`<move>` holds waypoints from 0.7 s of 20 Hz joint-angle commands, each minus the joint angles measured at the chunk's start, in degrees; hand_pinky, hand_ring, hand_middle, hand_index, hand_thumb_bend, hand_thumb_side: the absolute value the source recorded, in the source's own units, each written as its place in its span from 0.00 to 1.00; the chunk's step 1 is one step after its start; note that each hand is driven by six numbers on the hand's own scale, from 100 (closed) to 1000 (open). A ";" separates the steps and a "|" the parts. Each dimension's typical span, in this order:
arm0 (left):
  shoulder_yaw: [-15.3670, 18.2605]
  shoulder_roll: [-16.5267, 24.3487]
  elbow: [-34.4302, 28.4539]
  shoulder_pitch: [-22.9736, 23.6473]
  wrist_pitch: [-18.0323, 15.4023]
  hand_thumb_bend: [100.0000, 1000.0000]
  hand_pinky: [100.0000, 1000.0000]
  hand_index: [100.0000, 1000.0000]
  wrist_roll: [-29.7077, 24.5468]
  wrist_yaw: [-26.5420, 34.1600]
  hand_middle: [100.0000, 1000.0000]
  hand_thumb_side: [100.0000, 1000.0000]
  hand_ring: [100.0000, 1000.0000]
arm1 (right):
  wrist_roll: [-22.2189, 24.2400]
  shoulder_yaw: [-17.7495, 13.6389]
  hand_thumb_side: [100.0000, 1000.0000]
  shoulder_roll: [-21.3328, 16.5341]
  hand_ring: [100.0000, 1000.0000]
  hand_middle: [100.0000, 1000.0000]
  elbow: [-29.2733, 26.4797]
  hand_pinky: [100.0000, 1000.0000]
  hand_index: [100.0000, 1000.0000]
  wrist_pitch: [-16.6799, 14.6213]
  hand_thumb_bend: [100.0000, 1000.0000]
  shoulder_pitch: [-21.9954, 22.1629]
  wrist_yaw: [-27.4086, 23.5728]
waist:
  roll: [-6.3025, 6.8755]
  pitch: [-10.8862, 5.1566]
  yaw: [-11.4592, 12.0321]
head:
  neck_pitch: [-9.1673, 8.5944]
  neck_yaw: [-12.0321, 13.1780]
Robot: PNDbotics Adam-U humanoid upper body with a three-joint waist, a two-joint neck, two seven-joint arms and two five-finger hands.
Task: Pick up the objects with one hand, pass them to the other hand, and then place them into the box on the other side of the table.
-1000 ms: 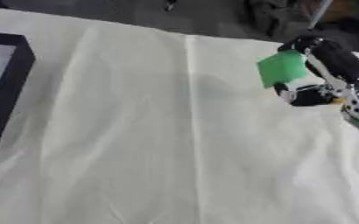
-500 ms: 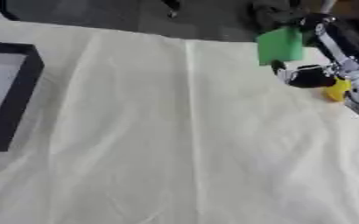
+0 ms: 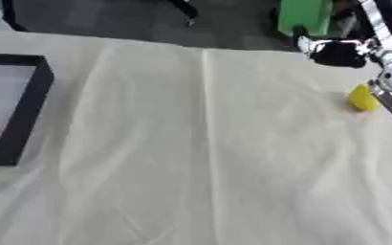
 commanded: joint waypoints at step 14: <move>-2.49 6.31 -1.01 -4.48 6.90 0.70 0.89 0.81 -2.18 1.83 0.70 0.48 0.25 | 0.19 11.10 0.00 7.94 0.44 0.32 -0.52 0.61 0.39 -1.60 0.00 -8.30 14.21 | 0.66 -1.21 -0.45 | 0.48 -0.71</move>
